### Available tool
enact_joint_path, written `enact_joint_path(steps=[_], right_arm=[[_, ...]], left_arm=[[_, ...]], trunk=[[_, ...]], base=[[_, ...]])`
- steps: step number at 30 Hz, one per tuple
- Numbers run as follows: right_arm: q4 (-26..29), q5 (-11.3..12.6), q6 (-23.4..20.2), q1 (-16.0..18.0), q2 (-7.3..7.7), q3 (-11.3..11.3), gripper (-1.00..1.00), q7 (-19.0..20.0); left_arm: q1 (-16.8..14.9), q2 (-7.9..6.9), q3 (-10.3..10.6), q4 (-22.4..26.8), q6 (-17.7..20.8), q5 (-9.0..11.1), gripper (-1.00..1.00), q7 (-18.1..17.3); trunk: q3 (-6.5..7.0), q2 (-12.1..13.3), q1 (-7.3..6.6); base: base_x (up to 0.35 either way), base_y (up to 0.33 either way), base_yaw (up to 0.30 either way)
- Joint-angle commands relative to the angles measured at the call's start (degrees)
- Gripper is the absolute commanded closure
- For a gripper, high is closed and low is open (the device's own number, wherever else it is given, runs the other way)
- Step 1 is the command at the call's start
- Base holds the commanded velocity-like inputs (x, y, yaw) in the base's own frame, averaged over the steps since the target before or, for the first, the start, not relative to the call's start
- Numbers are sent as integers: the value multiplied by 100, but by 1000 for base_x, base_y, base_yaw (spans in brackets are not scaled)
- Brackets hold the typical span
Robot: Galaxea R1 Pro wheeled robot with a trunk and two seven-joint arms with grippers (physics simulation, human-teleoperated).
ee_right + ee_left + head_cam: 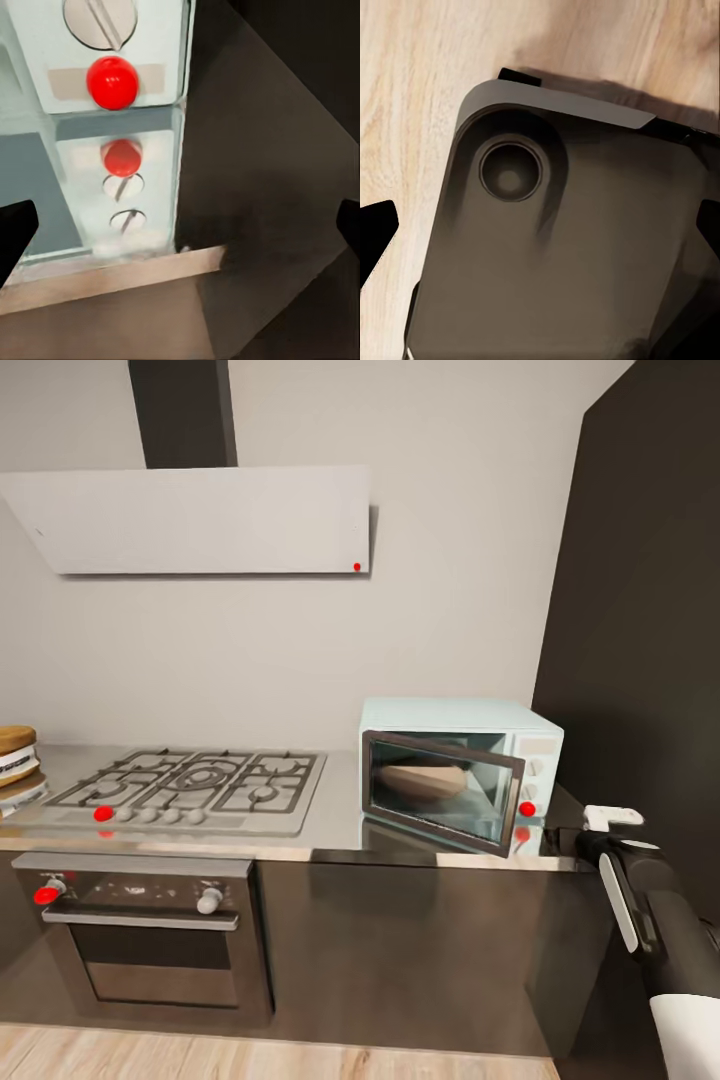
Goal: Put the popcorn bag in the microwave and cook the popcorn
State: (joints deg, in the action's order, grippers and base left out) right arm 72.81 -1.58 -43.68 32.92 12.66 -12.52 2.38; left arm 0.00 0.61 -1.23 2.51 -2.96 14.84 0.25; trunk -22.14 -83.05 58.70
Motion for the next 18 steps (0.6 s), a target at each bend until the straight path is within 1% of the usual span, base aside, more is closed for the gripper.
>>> enact_joint_path(steps=[1, 4, 6, 9, 12, 18], right_arm=[[6, -18, -25, 4, 0, -4, -100, 25], [6, -8, -26, 4, 0, -4, -100, 48], [6, -5, -24, 4, 0, -4, -100, 236], [6, -13, -19, 4, -2, -12, -100, 659], [6, -17, -2, 4, -1, -13, -100, 875], [-1, -23, 17, 4, 6, -13, -100, 1308]], left_arm=[[0, 1, -10, 4, -11, 19, -100, 7], [0, 1, -9, 5, -12, 19, -100, 5], [0, 1, -9, 4, -12, 19, -100, 2], [0, 1, -9, 5, -12, 19, -100, 5], [0, 0, -9, 7, -12, 19, -100, 9], [0, 4, -9, 8, -12, 24, -100, 10]], trunk=[[-6, -3, 3], [-6, -3, 3], [-6, -3, 3], [-6, -3, 3], [-6, -3, 3], [-6, -3, 3]], base=[[317, 0, 0], [319, 0, 0], [320, 0, 0], [302, 0, 0], [262, 0, 0], [43, 0, 0]])
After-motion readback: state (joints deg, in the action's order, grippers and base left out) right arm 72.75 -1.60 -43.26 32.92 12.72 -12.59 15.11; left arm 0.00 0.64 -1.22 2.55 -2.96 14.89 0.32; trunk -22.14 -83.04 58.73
